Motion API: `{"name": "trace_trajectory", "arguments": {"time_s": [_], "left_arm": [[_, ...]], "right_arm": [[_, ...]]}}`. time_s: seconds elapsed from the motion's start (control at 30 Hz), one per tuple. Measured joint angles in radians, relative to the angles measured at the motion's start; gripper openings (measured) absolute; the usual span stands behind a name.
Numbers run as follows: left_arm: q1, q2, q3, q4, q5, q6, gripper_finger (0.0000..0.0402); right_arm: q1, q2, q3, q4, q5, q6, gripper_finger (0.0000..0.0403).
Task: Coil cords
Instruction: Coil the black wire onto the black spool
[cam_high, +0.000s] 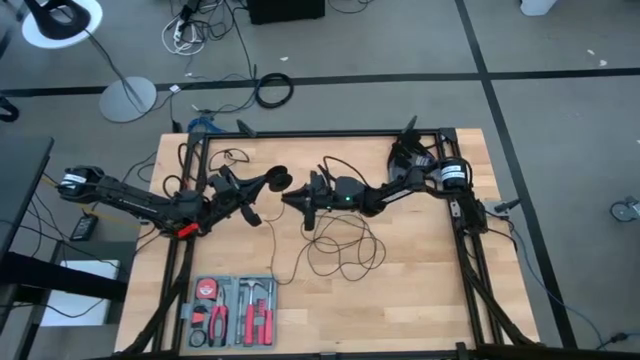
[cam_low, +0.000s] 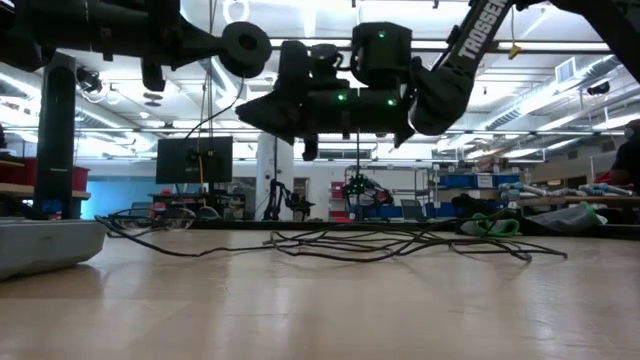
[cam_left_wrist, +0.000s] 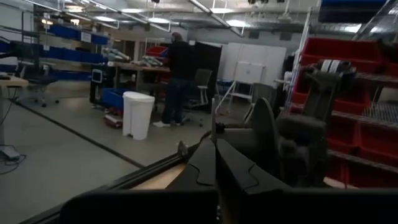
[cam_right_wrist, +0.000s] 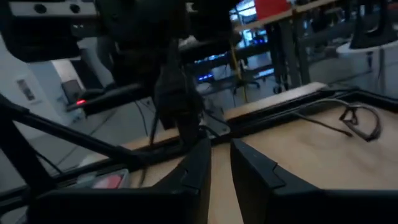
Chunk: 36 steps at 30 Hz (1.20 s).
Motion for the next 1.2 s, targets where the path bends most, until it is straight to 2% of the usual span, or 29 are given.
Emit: {"name": "trace_trajectory", "arguments": {"time_s": [0.33,0.47,0.7,1.2], "left_arm": [[-0.001,-0.002,0.0,0.001,-0.001,0.003,0.0],[-0.003,-0.002,0.0,-0.023,-0.005,0.005,0.0],[-0.003,-0.002,0.0,-0.079,-0.098,0.007,0.0],[-0.003,-0.002,0.0,-0.093,-0.146,0.007,0.0]], "right_arm": [[-0.022,0.001,0.007,-0.047,-0.027,0.023,0.0066],[-0.053,-0.007,0.007,-0.045,-0.074,0.053,0.0066],[-0.089,-0.047,0.007,-0.059,-0.116,0.076,0.0058],[-0.046,-0.049,0.007,-0.097,-0.131,0.072,0.0055]]}}
